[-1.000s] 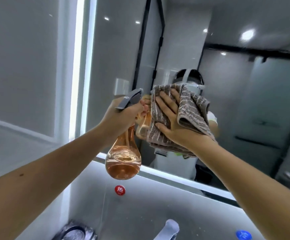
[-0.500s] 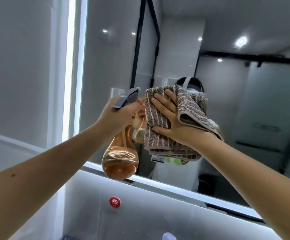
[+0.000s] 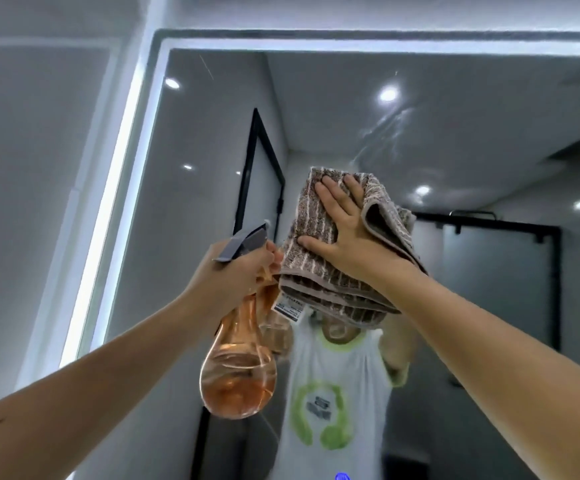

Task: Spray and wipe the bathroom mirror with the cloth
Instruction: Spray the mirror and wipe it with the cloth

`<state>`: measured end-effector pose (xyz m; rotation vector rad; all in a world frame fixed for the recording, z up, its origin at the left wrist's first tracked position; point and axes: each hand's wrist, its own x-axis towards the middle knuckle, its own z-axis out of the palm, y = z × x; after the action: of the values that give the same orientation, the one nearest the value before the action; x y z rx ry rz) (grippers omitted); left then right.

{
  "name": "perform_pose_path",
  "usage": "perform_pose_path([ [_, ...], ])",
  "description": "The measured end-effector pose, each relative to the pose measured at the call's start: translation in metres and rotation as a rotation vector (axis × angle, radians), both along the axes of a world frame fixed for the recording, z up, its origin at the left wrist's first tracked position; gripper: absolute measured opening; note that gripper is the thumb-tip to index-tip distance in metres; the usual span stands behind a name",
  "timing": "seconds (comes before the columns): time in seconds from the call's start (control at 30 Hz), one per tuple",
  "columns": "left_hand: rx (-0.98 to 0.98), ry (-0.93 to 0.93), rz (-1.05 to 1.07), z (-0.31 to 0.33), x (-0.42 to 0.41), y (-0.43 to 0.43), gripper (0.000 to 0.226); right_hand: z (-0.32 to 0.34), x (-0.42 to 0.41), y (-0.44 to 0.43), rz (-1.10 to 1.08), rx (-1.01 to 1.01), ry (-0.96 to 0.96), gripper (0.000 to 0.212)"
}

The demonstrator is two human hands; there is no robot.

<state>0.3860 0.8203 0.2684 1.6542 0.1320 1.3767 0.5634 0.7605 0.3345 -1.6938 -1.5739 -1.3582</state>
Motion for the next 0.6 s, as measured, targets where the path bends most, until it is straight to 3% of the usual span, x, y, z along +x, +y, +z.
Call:
perform_pose_path([
  [0.13, 0.026, -0.076, -0.005, 0.020, -0.003, -0.006, 0.016, 0.014, -0.012, 0.017, 0.015, 0.063, 0.048, 0.081],
  [0.23, 0.001, -0.078, 0.014, 0.000, -0.009, -0.001, 0.018, -0.028, -0.017, 0.030, 0.167, 0.065, 0.023, 0.077],
  [0.33, -0.077, -0.019, 0.044, -0.038, -0.013, 0.008, 0.032, -0.085, -0.019, 0.029, 0.070, -0.019, -0.047, 0.075],
  [0.43, -0.134, 0.057, 0.042, -0.066, -0.020, 0.011, 0.025, -0.113, -0.023, 0.023, 0.051, -0.053, -0.029, 0.076],
  [0.5, -0.129, 0.079, 0.026, -0.065, -0.025, 0.008, 0.011, -0.103, -0.025, 0.014, 0.005, -0.142, -0.021, 0.074],
  [0.6, -0.144, 0.015, 0.003, -0.046, -0.030, 0.005, 0.010, -0.067, -0.028, 0.006, -0.044, -0.182, 0.000, 0.072],
])
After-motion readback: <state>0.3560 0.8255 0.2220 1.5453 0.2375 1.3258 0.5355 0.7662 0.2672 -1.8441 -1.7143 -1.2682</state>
